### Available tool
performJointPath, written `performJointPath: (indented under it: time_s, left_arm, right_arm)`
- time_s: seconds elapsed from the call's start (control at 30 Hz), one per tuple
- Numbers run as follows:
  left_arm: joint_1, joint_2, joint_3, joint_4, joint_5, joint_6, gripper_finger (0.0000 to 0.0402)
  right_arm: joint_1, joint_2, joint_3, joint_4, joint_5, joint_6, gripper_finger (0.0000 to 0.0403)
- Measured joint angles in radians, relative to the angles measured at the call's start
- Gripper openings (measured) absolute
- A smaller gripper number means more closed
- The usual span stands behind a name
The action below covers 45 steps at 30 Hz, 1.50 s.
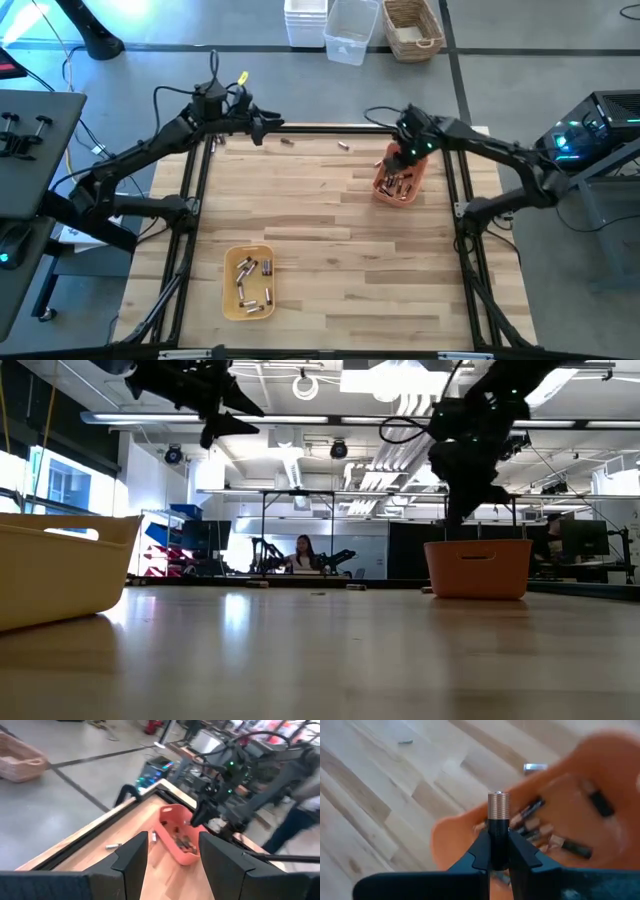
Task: Sort batteries
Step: Put the black battery into the orange bin, then put the silver battery into the yellow bin
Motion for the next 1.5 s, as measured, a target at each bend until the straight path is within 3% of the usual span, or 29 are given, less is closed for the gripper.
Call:
performJointPath:
  time_s: [0.1,0.23,0.47,0.6,0.77,1.03,1.37,1.5]
  left_arm:
    - [-0.006,0.058,0.0,0.072,0.083,-0.005,0.017]
    - [-0.047,0.174,0.057,0.089,0.096,0.006,0.017]
    - [-0.121,0.427,0.302,-0.038,0.058,0.167,0.017]
    - [-0.144,0.583,0.457,-0.125,0.008,0.297,0.017]
    - [-0.148,0.784,0.654,-0.255,-0.053,0.417,0.017]
    - [-0.148,1.087,0.908,-0.374,-0.263,0.749,0.017]
    - [-0.151,1.348,1.202,-0.588,-0.235,1.031,0.017]
    - [-0.138,1.378,1.232,-0.592,-0.115,1.032,0.017]
  right_arm:
    - [0.021,-0.055,-0.062,0.007,0.017,0.053,0.0019]
    - [0.041,-0.073,-0.118,-0.006,0.085,0.113,0.0028]
    - [0.038,-0.073,-0.145,-0.008,0.111,0.013,0.0172]
    - [0.029,-0.088,-0.086,-0.02,0.11,-0.062,0.0224]
    - [-0.001,-0.146,0.006,-0.025,0.109,-0.096,0.0234]
    - [-0.036,-0.185,0.099,-0.035,0.106,-0.116,0.0235]
    - [-0.026,-0.184,0.102,-0.037,0.059,-0.087,0.0236]
    - [-0.026,-0.184,0.102,-0.038,0.049,-0.075,0.0236]
